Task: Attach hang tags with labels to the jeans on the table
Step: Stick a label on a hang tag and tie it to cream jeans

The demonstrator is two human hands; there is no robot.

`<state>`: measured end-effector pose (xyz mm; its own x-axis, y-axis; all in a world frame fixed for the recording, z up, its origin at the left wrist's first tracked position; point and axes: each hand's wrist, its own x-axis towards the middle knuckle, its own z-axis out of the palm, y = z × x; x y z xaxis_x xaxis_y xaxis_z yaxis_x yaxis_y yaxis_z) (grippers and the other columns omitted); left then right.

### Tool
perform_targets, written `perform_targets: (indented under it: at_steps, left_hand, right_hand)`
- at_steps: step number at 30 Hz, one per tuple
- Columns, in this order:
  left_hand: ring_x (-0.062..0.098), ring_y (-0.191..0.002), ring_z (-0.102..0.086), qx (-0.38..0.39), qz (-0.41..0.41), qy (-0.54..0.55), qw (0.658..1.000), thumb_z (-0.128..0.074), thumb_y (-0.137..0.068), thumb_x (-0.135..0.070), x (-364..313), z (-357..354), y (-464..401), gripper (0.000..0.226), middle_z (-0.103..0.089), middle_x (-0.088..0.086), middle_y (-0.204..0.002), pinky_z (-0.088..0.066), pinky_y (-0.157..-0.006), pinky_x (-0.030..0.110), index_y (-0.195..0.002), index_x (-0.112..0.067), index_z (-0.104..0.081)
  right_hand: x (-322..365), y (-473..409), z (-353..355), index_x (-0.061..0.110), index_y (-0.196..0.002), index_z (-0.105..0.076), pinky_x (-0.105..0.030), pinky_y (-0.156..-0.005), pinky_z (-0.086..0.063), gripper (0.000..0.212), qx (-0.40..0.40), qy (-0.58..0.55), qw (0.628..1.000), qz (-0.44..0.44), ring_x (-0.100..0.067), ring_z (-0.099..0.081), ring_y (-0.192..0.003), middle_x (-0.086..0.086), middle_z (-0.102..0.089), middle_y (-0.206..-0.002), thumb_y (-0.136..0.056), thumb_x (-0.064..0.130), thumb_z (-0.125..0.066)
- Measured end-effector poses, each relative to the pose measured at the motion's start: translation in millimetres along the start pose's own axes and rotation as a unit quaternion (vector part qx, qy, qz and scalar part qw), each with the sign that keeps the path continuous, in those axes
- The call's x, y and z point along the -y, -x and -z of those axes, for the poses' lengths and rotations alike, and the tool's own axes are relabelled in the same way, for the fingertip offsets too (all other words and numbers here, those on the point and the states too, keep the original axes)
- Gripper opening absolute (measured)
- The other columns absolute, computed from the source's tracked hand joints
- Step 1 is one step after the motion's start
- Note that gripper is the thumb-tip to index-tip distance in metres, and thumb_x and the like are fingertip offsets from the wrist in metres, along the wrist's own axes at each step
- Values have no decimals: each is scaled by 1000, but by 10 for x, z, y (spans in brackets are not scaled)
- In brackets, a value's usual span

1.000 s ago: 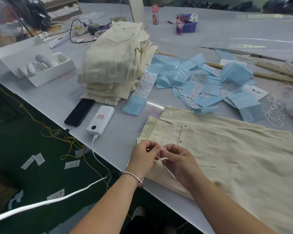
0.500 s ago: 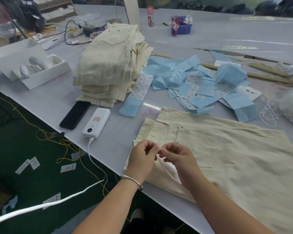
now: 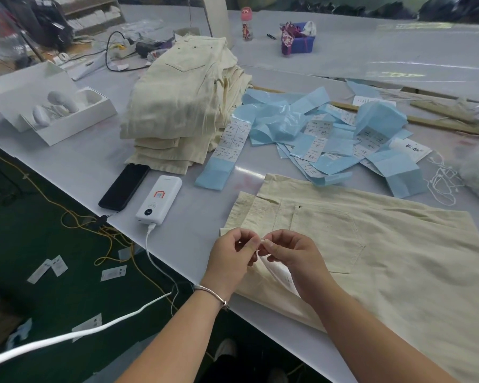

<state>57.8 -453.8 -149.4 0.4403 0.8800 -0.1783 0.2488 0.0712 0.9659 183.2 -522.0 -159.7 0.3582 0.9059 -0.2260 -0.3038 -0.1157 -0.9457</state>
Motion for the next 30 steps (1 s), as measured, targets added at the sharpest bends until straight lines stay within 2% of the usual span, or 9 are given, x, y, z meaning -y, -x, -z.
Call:
perform_targets:
  at_steps: [5, 9, 12, 15, 18, 24, 27, 30]
  left_hand:
    - [1, -56, -59, 0, -29, -73, 997, -64, -92, -12, 10, 29, 7, 6, -65, -7, -68, -53, -59, 19, -87, -10, -67]
    - [2, -55, -60, 3, -54, -102, 993, -68, -89, -11, 25, 55, 20, 5, -65, -5, -68, -53, -58, 18, -85, -8, -68]
    - [6, -51, -56, 50, -23, -43, 998, -73, -84, -9, 17, 144, -27, 5, -63, -6, -62, -47, -53, 16, -83, -5, -69]
    - [9, -49, -50, 98, 36, 9, 995, -77, -80, -14, 7, 229, -94, 17, -61, -3, -65, -41, -49, 17, -89, -7, -65]
    - [9, -48, -50, 139, 60, -10, 988, -79, -78, -21, 0, 287, -174, 22, -62, -2, -70, -40, -50, 20, -91, -13, -63]
    - [5, -48, -52, 212, 5, -90, 973, -80, -78, -18, -26, 292, -373, 17, -65, -6, -69, -47, -51, 17, -81, -14, -64]
    - [-2, -57, -56, 247, -10, -194, 949, -84, -72, -33, -80, 303, -553, 24, -67, -6, -78, -49, -57, 14, -83, -21, -67]
    - [-5, -64, -55, 257, -55, -232, 937, -84, -70, -40, -196, 167, -833, 27, -67, -9, -80, -48, -62, 12, -83, -24, -67]
  right_hand:
    - [-10, 36, -21, 2, -81, -68, -21, -66, -50, 6, -14, 40, 999, 16, -16, -67, -71, -9, -71, -73, -86, -1, -65]
    - [-7, 41, -43, 10, -74, -69, -37, -76, -54, 15, -32, 142, 987, 62, -19, -67, -70, -8, -70, -69, -83, -1, -68]
    - [36, 42, -20, 8, -76, -70, -39, -77, -54, 11, -9, 177, 981, 75, -21, -66, -70, -9, -70, -70, -83, 0, -69]
    - [96, 42, 30, 4, -79, -70, -35, -73, -51, 4, 23, 175, 981, 75, -20, -63, -70, -7, -69, -70, -82, 1, -71]
    - [154, 27, 45, 7, -78, -71, -42, -77, -52, 5, 38, 198, 976, 87, -33, -64, -76, -12, -70, -75, -81, 4, -73]
    - [177, -37, 121, 6, -77, -72, -21, -75, -50, 7, 65, 256, 961, 86, -13, -65, -74, -6, -71, -74, -79, 11, -77]
    - [141, -37, 140, 12, -75, -73, -21, -72, -51, 6, 32, 252, 965, 72, -14, -67, -75, -2, -72, -74, -77, 13, -79]
    - [144, -53, 201, 18, -73, -72, -24, -69, -53, 15, -78, 224, 970, 61, -13, -67, -74, 0, -72, -73, -72, 6, -80]
